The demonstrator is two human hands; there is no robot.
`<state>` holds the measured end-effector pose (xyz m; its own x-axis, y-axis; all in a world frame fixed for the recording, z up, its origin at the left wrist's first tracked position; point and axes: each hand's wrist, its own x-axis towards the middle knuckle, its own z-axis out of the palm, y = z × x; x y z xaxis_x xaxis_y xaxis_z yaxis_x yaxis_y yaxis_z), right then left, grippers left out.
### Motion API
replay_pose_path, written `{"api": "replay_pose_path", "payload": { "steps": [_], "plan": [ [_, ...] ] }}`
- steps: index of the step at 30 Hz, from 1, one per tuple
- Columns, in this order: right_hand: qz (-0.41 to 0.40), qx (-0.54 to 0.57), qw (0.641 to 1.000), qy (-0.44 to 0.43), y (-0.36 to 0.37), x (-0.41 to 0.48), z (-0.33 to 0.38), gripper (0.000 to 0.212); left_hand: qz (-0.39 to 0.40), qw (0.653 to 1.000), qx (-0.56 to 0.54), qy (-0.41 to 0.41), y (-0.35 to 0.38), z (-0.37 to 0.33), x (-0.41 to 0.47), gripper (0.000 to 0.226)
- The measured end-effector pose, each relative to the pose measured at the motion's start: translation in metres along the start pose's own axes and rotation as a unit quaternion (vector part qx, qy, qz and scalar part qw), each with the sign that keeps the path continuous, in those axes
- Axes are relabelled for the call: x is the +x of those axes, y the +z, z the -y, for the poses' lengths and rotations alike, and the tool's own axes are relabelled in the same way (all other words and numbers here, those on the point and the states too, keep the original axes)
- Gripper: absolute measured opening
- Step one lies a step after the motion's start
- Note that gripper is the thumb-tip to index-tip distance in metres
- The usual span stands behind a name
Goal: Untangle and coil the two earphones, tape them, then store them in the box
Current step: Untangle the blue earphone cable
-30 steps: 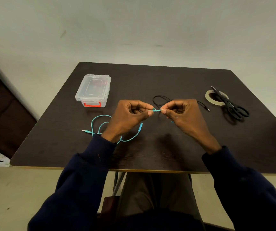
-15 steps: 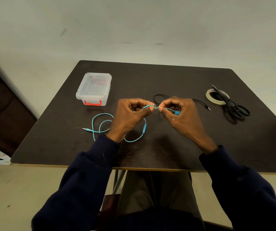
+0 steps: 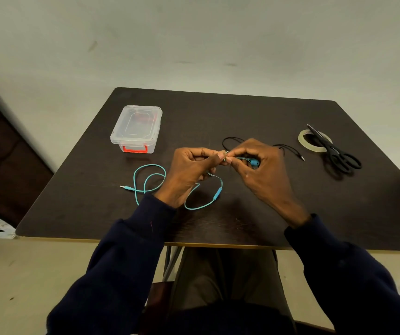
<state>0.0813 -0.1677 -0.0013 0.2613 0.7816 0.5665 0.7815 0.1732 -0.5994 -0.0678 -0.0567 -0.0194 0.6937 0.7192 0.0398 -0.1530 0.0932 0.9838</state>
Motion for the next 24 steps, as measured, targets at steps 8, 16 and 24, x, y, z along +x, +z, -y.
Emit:
{"api": "replay_pose_path", "payload": {
  "steps": [8, 16, 24],
  "plan": [
    [0.003, 0.006, 1.0, 0.015, 0.0056, -0.0046, -0.0048, 0.019, -0.045, 0.992, -0.067, -0.092, 0.0021, 0.0031, 0.0016, 0.025],
    [0.011, 0.169, 0.974, 0.15, 0.0022, -0.0027, -0.0007, 0.007, -0.011, 0.994, -0.073, -0.078, -0.0012, -0.0042, -0.0015, 0.02],
    [0.01, 0.401, 0.857, 0.323, 0.0041, -0.0024, -0.0049, 0.016, -0.023, 0.999, 0.018, 0.014, 0.0024, -0.0013, -0.001, 0.013]
  ]
}}
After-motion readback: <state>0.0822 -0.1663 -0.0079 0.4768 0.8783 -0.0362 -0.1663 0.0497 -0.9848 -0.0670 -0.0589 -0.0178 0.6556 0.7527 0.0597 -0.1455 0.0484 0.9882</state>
